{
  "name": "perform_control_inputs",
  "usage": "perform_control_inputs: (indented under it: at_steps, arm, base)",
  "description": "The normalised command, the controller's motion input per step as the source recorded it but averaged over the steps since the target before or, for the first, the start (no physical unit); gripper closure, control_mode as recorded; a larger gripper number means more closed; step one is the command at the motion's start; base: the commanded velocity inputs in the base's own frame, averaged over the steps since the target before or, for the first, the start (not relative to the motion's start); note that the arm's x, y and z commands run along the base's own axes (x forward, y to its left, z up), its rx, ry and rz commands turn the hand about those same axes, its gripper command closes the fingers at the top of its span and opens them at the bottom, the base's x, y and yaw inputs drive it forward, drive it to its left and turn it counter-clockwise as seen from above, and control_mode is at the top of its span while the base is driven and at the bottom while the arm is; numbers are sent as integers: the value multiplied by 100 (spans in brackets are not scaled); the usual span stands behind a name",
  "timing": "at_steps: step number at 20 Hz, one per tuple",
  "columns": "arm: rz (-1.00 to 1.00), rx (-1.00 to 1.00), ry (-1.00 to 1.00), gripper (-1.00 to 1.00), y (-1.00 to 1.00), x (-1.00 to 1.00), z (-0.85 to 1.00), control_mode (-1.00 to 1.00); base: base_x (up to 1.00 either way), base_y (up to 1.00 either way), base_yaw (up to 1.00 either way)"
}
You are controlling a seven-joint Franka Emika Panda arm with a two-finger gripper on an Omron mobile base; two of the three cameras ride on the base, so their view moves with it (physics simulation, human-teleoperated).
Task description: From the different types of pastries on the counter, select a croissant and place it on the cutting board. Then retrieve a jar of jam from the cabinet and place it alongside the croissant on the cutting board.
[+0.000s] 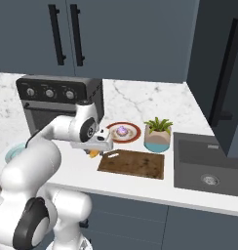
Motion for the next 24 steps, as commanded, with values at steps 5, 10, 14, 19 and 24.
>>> perform_control_inputs:
  at_steps: [5,10,14,19,24]
  arm:
    - [0,-7,17,100,-52,16,1,-100]
    - [-1,1,-2,100,-38,23,0,-100]
    - [-5,6,-13,100,-7,25,0,-100]
    - [-1,0,-3,100,-15,7,-5,-100]
    - [-2,0,0,100,-8,29,-13,-100]
  base:
    - [0,0,0]
    - [0,0,0]
    - [0,0,0]
    - [0,0,0]
    - [0,0,0]
